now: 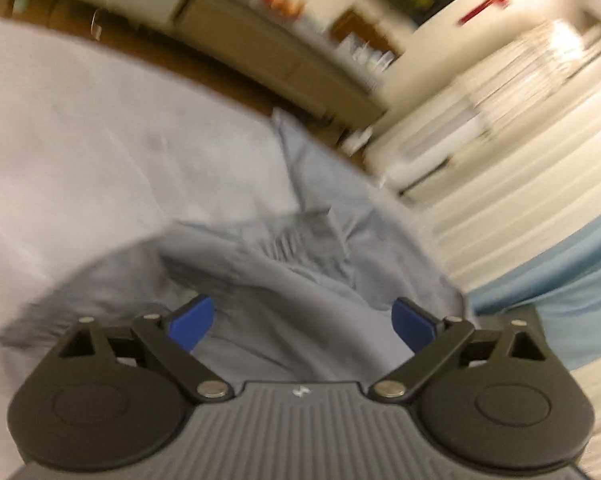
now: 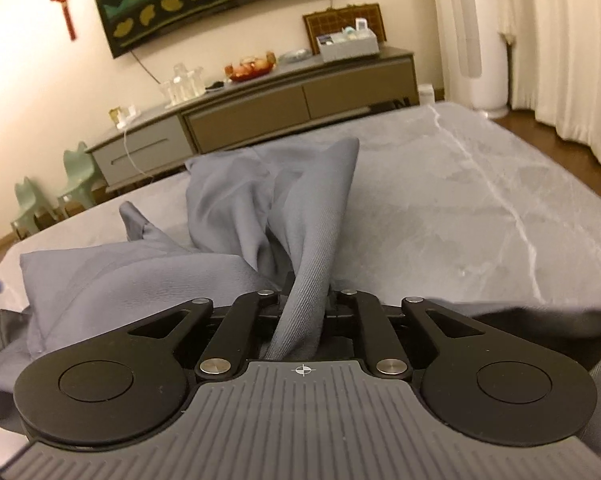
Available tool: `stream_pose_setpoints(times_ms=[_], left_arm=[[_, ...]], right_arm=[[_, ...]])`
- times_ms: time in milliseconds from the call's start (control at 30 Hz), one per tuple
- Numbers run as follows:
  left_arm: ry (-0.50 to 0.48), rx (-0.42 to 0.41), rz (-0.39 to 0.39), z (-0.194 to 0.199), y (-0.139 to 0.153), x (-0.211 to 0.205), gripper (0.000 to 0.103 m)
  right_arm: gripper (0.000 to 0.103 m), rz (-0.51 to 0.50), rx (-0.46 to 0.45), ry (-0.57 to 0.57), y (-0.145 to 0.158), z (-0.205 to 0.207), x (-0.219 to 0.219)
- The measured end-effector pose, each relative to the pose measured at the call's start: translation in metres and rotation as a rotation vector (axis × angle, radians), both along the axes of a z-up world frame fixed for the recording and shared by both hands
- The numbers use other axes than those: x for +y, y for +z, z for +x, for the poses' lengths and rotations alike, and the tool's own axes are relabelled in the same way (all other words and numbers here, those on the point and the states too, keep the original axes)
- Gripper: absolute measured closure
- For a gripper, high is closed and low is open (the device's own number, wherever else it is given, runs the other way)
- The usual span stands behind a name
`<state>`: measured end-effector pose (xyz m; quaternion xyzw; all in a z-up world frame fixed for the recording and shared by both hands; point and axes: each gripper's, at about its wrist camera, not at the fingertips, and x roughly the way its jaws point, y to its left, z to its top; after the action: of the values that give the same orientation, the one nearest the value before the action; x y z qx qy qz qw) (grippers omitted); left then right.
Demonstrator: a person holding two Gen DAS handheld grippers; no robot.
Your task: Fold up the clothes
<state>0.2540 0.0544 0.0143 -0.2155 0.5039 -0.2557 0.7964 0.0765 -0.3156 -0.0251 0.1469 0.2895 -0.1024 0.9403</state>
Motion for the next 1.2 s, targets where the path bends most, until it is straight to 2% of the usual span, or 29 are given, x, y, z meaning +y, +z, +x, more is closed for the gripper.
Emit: stream_pose_setpoints(times_ms=[33, 100, 133, 167, 200, 233, 333, 400, 433, 500, 533, 600, 633, 767, 867, 1067, 1200], left_arm=[[0.001, 0.027, 0.038, 0.009, -0.01, -0.016, 0.006], [-0.003, 0.061, 0.115, 0.023, -0.029, -0.044, 0.021], [0.004, 0.063, 0.164, 0.026, -0.037, -0.053, 0.054], [0.02, 0.067, 0.219, 0.028, -0.043, -0.058, 0.084], [0.042, 0.057, 0.239, 0.027, -0.045, -0.057, 0.09], [0.068, 0.022, 0.227, 0.022, -0.042, -0.05, 0.095], [0.191, -0.113, 0.166, -0.004, -0.015, 0.003, 0.097], [0.342, -0.208, 0.143, -0.041, 0.012, 0.065, 0.097], [0.43, -0.257, 0.144, -0.063, 0.024, 0.093, 0.097], [0.598, -0.335, 0.214, -0.104, 0.035, 0.136, 0.097], [0.621, -0.347, 0.275, -0.115, 0.033, 0.145, 0.097], [0.585, -0.329, 0.401, -0.122, 0.019, 0.15, 0.097], [0.566, -0.307, 0.422, -0.121, 0.009, 0.154, 0.097], [0.554, -0.265, 0.346, -0.114, -0.015, 0.172, 0.096], [0.565, -0.222, 0.281, -0.11, -0.027, 0.186, 0.096], [0.577, -0.186, 0.202, -0.122, -0.024, 0.208, 0.095], [0.572, -0.167, 0.187, -0.116, -0.029, 0.205, 0.095]], right_arm=[[0.088, -0.011, -0.005, 0.003, 0.001, 0.0, 0.001], [0.085, -0.003, -0.006, 0.017, -0.001, 0.003, 0.001], [0.085, 0.008, -0.004, 0.025, -0.002, 0.005, 0.001], [0.084, 0.02, -0.001, 0.033, -0.003, 0.008, 0.0], [0.082, 0.031, 0.004, 0.04, -0.005, 0.011, 0.0], [0.08, 0.041, 0.004, 0.054, -0.005, 0.012, 0.001], [0.057, 0.069, -0.004, 0.105, -0.003, 0.011, 0.009], [0.016, 0.08, -0.006, 0.149, -0.003, 0.011, 0.017], [0.012, 0.078, -0.011, 0.19, -0.002, 0.011, 0.025], [0.011, 0.057, -0.021, 0.27, 0.001, 0.009, 0.042], [0.011, 0.045, -0.015, 0.3, 0.001, 0.01, 0.05], [0.012, 0.059, -0.004, 0.35, 0.001, 0.016, 0.059], [0.012, 0.091, -0.002, 0.364, 0.003, 0.02, 0.061], [0.009, 0.185, -0.028, 0.338, 0.021, 0.038, 0.049], [0.007, 0.136, 0.016, 0.282, 0.031, 0.079, 0.04], [0.007, -0.043, 0.14, 0.164, 0.017, 0.214, 0.043], [0.008, -0.04, 0.234, 0.108, -0.009, 0.291, 0.047]])
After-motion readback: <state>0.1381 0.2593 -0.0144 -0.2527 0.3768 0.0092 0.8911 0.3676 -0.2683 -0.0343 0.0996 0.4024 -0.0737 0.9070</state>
